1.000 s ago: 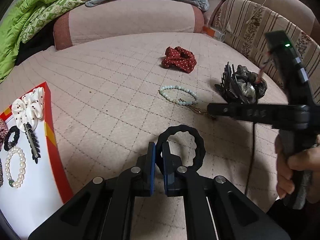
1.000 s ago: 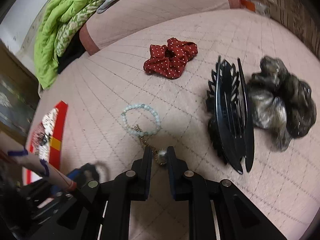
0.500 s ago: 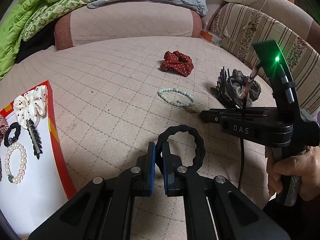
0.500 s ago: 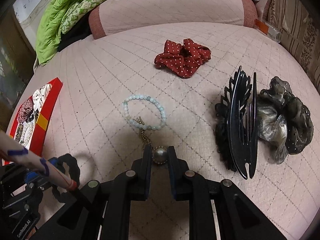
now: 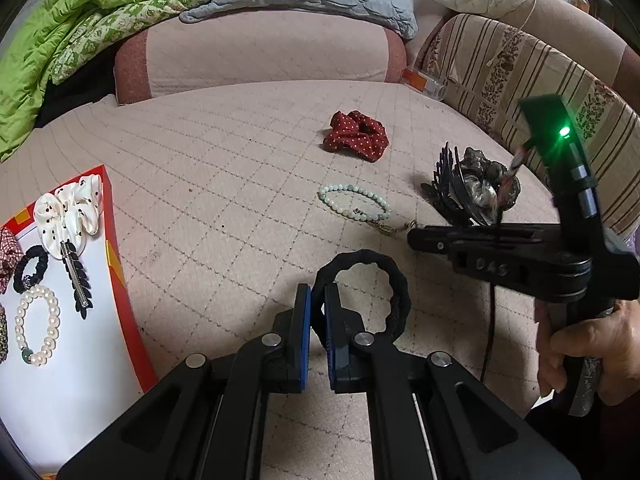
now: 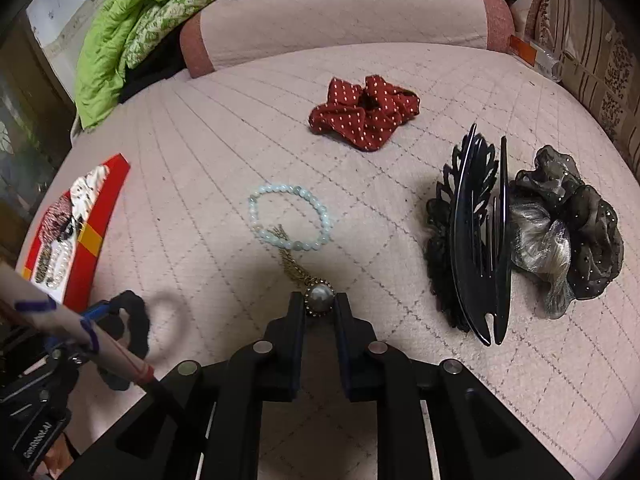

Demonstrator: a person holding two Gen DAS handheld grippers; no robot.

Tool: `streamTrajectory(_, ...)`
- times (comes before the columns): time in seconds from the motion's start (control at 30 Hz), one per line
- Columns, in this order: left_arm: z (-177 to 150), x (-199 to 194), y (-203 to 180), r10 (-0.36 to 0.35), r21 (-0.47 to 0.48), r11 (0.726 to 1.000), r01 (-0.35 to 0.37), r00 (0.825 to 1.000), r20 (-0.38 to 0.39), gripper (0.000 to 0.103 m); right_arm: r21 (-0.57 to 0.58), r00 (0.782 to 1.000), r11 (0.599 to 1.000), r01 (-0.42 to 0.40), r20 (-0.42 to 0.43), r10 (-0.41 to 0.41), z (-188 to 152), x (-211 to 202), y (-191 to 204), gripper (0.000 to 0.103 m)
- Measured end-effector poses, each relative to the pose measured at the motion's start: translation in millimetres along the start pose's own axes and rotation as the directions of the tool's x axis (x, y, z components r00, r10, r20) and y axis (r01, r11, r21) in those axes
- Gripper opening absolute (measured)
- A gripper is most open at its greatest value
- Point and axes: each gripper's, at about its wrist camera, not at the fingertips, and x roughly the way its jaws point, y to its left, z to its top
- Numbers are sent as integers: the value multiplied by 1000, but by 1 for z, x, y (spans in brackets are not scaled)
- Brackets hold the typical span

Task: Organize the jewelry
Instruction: 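Grasp the pearl pendant on gold chain with right tool while left holds the hair tie, then carry the black hair tie and pearl pendant over the red tray with both tools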

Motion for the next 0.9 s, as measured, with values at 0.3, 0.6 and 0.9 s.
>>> streamTrajectory(0.3, 7, -14, 5, 22, -8, 1000, -22, 999, 36, 6, -19, 975, 997, -71, 210, 73, 12, -57, 16, 16)
streamTrajectory(0.6, 12, -28, 9, 45, -11, 999, -44, 997, 67, 6, -25, 954, 992, -127, 270, 129, 17, -72, 28, 16)
streamTrajectory(0.9, 9, -45, 24, 93, -27, 995, -91, 992, 90, 6, -81, 950, 985, -154, 261, 170, 21, -72, 57, 16)
